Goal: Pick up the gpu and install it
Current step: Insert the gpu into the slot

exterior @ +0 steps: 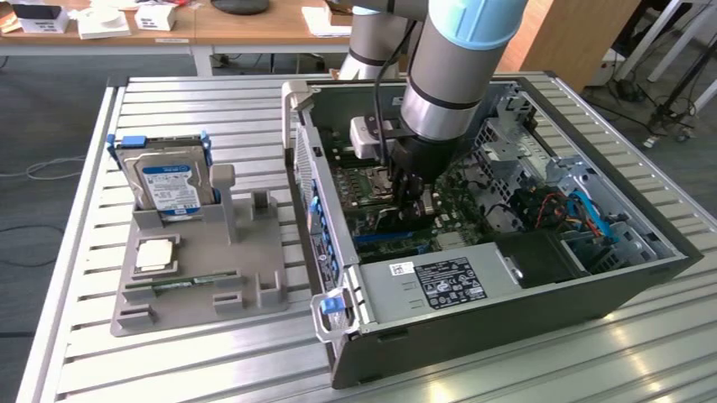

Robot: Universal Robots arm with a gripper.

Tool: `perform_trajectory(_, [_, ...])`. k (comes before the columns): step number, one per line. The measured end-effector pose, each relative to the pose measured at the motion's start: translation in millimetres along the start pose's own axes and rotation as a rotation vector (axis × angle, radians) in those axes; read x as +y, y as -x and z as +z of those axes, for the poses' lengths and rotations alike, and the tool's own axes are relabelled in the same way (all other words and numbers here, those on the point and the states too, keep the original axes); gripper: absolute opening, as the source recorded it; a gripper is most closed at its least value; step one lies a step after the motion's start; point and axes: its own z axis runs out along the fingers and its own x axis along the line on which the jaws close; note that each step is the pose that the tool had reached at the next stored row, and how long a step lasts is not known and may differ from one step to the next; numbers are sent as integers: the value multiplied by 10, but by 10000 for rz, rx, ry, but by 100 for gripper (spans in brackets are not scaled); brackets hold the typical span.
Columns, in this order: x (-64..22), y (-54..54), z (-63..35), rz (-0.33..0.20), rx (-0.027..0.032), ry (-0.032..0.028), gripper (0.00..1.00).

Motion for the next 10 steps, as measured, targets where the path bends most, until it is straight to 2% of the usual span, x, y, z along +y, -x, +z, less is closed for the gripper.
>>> perform_trajectory(10, [0, -1, 29, 0, -2, -1, 27])
